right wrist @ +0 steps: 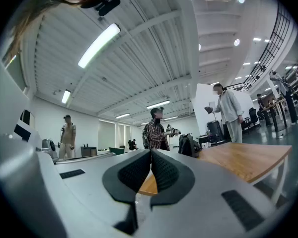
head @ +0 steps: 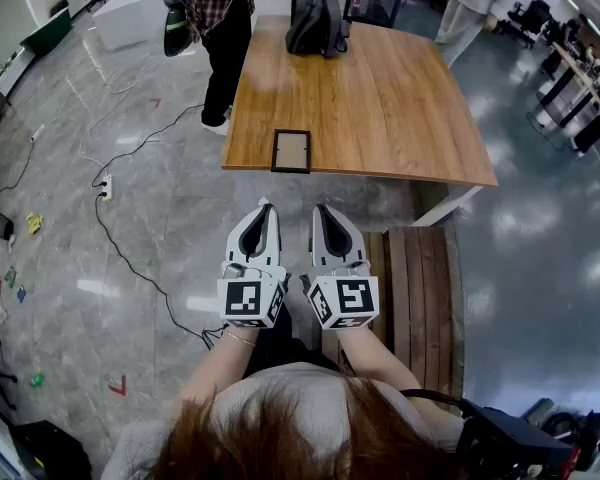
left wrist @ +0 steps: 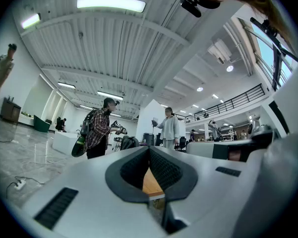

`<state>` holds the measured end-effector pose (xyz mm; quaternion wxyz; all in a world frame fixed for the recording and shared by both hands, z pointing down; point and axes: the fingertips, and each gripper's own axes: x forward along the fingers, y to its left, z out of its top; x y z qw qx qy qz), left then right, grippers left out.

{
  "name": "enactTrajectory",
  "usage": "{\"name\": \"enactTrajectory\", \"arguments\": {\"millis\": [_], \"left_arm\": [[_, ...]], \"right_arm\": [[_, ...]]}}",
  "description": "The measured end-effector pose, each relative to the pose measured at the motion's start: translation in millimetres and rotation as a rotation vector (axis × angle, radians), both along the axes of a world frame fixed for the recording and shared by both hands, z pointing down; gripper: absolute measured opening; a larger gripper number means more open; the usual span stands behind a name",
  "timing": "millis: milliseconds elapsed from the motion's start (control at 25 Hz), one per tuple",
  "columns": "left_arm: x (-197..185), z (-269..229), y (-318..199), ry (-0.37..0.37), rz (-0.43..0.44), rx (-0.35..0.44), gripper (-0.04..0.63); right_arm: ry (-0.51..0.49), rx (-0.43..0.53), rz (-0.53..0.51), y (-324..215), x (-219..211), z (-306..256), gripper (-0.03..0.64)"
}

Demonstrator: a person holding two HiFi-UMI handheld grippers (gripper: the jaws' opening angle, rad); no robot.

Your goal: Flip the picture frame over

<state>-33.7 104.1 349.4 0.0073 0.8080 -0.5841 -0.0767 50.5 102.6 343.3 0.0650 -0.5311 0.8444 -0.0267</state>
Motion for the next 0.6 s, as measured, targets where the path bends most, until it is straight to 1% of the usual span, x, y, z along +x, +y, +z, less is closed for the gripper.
{"name": "enactTrajectory", "arguments": {"millis": [160,320,480,600], "left_arm": [[-5.1,6.2,-42.5,0.005,0.009,-0.01,0.008],[-10.8,8.6,-98.4,0.001,0.037,-0.013,0.008],[-24.7,8.0,-157.1,-0.003,0.058,-0.017,0.008],[-30.2,4.9,-194.8,-0.012,0.075,-0.01,0.008]], "right_arm": [[0.002,-0.002,0.006,-40.8,-5.0,4.5,0.015],[0.004,-0.009,0.018,-98.7,-17.8,8.2,0.015],[0.005,-0.006,0.035,-155.3,-35.1,6.1,0.015],[-0.007,-0.002,0.057,-191.4,-37.7,4.2,0.015]]}}
